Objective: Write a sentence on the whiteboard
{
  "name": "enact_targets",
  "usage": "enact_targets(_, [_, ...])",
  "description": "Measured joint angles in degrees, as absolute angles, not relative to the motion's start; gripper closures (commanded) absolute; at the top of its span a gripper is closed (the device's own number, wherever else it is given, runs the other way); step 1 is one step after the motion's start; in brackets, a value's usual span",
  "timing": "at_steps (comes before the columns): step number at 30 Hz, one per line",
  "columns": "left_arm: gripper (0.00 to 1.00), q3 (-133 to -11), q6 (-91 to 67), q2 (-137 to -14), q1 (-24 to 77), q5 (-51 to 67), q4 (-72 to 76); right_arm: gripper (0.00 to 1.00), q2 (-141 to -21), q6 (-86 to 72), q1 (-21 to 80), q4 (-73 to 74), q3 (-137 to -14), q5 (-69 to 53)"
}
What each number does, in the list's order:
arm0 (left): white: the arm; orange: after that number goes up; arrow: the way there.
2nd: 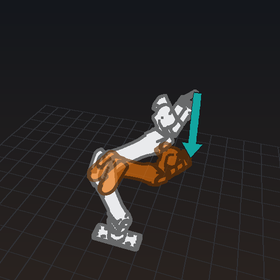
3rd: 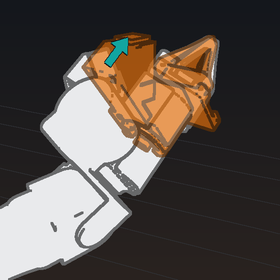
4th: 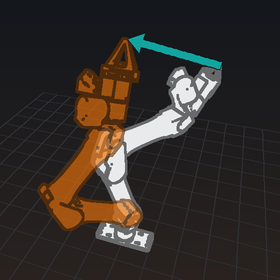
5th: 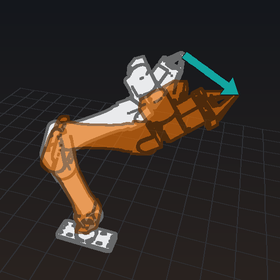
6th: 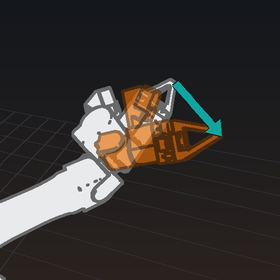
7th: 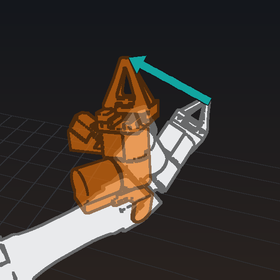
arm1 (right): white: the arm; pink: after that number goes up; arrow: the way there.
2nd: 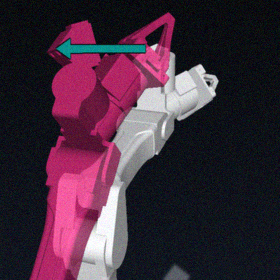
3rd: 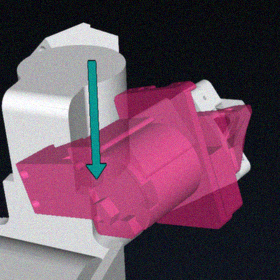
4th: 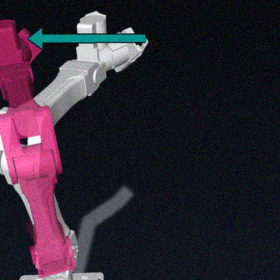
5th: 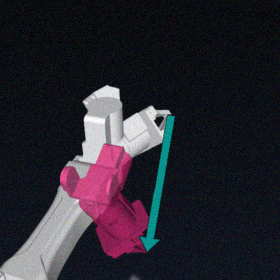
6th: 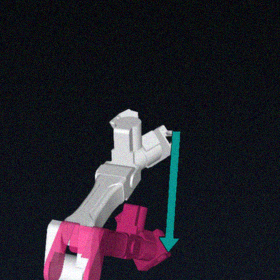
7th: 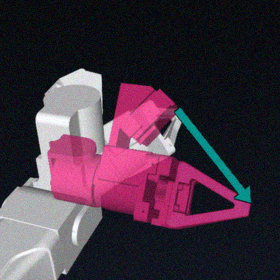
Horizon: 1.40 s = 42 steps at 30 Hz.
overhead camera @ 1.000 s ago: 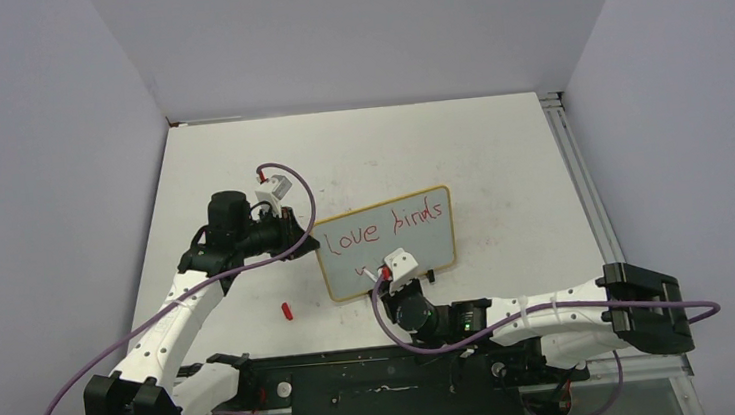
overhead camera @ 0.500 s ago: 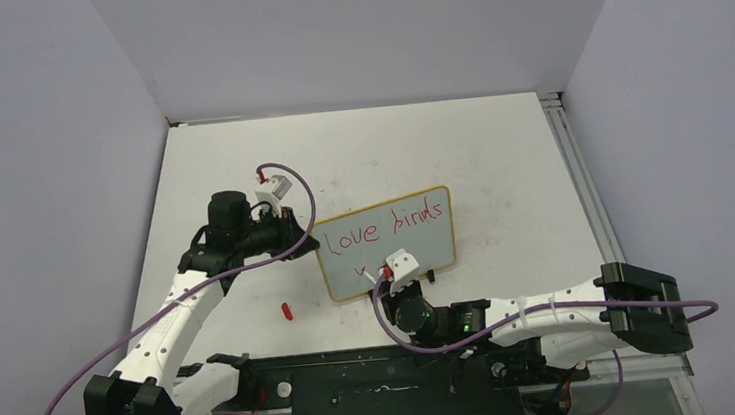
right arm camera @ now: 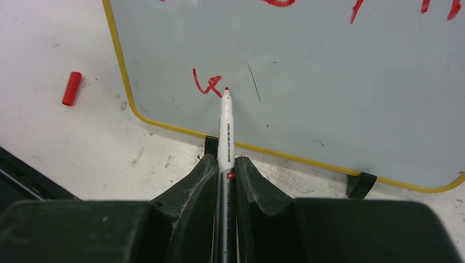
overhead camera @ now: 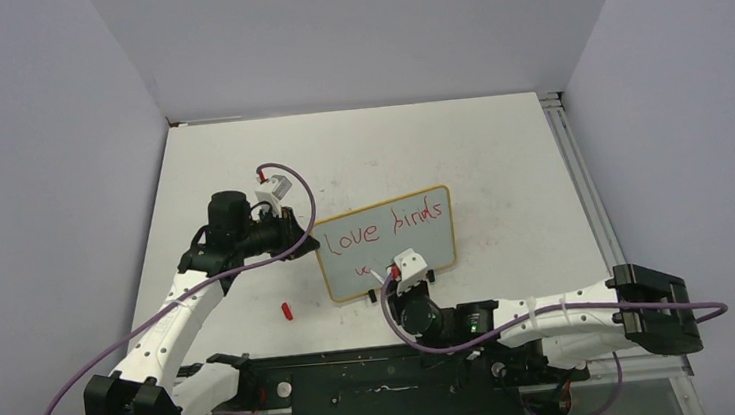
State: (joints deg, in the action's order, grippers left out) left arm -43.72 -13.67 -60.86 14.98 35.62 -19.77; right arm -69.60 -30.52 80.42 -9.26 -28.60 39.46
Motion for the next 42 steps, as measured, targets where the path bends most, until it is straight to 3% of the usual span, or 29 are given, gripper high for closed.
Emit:
enact_targets(11, [0.9, -43.72, -13.67, -60.86, 15.25, 35.31, -19.84, 0.95, -61.47, -29.26, 82.54, -9.1, -28.6, 40.97])
enact_targets(42, [0.9, -43.72, -13.67, -60.86, 15.35, 34.96, -19.84, 0.95, -65.19, -29.02, 76.88, -11.97, -26.3, 37.12])
